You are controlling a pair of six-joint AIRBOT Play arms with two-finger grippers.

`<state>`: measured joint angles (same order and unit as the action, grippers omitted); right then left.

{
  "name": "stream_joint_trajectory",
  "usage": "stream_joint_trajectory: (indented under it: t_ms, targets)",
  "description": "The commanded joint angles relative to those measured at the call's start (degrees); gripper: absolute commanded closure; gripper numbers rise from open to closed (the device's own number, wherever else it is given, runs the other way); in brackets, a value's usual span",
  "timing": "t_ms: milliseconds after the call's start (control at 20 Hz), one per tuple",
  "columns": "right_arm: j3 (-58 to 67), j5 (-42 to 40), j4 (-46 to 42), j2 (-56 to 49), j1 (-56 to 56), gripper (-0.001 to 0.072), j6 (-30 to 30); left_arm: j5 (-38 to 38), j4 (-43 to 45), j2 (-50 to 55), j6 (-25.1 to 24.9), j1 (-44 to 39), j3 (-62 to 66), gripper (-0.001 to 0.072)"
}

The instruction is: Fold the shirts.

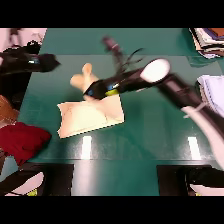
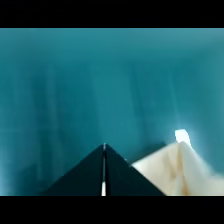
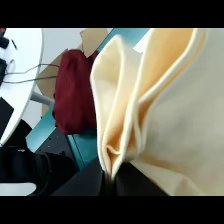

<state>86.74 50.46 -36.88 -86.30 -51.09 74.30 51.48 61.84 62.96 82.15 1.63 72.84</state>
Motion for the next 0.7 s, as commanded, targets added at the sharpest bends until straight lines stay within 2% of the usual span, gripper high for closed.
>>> stream_joint_trajectory:
  t_ms: [0,50,200,350,600,650]
  targets:
    - [0.1,-11.7,-0.1,-7.5,-8.4,0.0427,-1.4,2.3,2.5,-4.7,-0.1,7.6,0.1,0.0684]
    - [0.1,-11.7,-0.1,-8.6,-9.1,0.033,-1.4,3.6,2.5,-4.7,-0.1,8.1,0.1,0.0684]
    - [0.0,-4.2,-1.4,-7.8,-7.0,0.0325,-1.4,6.1,2.3,-4.7,-0.1,8.1,0.1,0.0684]
    - [-0.6,5.2,-8.6,-4.1,-0.7,0.0325,-1.3,7.9,2.3,-4.7,-0.1,8.1,0.1,0.0684]
    - [-15.1,8.1,-11.2,5.2,16.2,0.0322,-0.8,9.8,2.0,-4.7,-0.1,8.0,0.1,0.0684]
    - [-17.9,8.8,-11.2,6.0,19.5,0.0251,-0.8,9.7,2.0,-4.7,-0.1,8.0,0.1,0.0684]
